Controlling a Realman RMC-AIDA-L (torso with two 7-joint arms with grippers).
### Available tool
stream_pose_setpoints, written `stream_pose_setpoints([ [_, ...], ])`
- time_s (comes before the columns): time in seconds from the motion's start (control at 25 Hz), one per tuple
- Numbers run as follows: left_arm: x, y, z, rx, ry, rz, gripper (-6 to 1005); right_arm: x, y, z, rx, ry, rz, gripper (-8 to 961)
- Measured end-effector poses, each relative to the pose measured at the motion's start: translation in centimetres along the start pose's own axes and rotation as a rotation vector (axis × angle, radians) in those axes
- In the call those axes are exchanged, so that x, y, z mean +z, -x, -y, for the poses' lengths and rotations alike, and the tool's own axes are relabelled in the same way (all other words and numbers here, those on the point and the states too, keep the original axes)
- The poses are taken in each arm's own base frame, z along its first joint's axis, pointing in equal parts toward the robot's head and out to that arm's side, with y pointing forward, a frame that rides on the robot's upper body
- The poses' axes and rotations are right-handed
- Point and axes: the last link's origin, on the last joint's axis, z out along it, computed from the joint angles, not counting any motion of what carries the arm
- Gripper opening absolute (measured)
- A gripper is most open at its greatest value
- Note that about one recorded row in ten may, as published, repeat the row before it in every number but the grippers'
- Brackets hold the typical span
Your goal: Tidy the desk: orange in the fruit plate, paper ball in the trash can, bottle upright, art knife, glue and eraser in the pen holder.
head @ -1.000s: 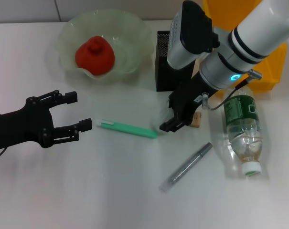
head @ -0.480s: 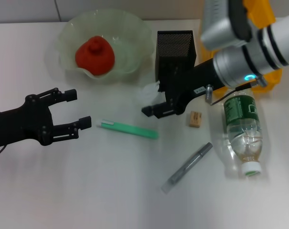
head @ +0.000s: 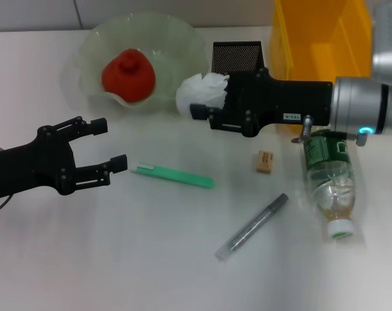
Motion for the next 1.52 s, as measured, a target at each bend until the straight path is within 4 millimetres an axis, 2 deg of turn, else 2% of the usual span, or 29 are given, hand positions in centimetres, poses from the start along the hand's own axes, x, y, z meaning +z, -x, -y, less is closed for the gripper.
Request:
stream_pose_setpoints([
  [0.12, 0.2, 0.0, -0.1, 0.001, 0.001, -0.007, 859, -0.5, -1.2, -0.2, -0.014, -0.058, 0.094, 501],
  [0.28, 0.6, -0.2, -0.1, 0.009, 0.001, -0.021, 859, -0.5, -1.8, -0.4, -0.022, -0.087, 0.125, 501],
  [0.88, 0.7, -0.3, -0.1, 0.014, 0.011, -0.02, 859, -1.0, -1.8, -0.3, -0.019, -0.11, 0.152, 501],
  [1.28, 0.8, -0.4, -0.1, 0.016, 0.01, -0.024, 859, -3.4, -1.4, 2.4, -0.005, -0.356, 0.286, 501],
  [1.52, 0.8, -0.5, -0.1, 0.014, 0.01, -0.026, 859, -5.0, -1.5, 4.7, 0.023, -0.523, 0.291, 501],
])
